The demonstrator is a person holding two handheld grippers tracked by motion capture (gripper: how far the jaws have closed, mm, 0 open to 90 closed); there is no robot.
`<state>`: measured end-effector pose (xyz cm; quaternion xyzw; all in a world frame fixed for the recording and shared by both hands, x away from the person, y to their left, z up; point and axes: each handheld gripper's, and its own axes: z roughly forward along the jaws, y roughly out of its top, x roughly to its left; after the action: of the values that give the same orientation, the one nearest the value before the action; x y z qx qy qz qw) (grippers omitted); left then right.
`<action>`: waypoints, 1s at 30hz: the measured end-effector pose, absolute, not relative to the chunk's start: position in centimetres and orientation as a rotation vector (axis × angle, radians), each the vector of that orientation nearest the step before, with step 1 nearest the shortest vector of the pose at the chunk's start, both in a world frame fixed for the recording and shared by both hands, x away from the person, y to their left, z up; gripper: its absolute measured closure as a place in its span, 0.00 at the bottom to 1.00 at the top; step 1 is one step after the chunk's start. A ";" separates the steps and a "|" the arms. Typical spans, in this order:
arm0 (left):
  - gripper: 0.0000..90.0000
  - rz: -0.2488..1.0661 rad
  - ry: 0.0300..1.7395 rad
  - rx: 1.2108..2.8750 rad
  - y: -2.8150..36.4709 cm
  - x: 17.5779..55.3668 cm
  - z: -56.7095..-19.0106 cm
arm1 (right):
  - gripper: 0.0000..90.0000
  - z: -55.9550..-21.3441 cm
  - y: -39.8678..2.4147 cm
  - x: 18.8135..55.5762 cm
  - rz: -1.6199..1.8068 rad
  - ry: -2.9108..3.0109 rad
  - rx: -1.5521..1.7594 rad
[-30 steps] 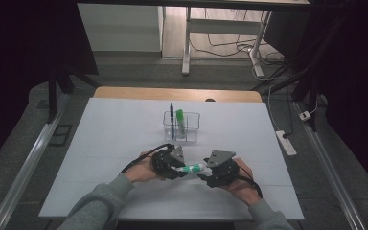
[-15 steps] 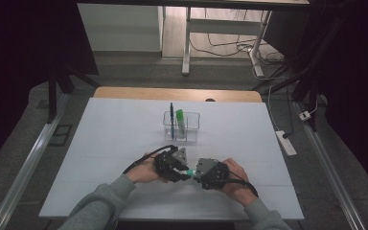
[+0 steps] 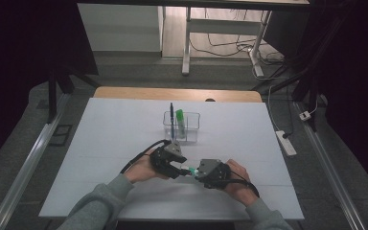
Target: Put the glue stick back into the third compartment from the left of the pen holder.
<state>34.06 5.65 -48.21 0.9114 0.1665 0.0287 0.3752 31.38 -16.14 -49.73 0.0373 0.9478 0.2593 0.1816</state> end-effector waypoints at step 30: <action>0.36 0.039 0.636 2.113 7.9 34.8 -47.9 | 0.73 -49.1 -18.9 32.8 1.095 2.602 0.457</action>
<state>34.84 7.91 -47.91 0.8548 0.2571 0.0158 0.4505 32.80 -18.91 -49.05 0.1583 0.9008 0.3791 0.1406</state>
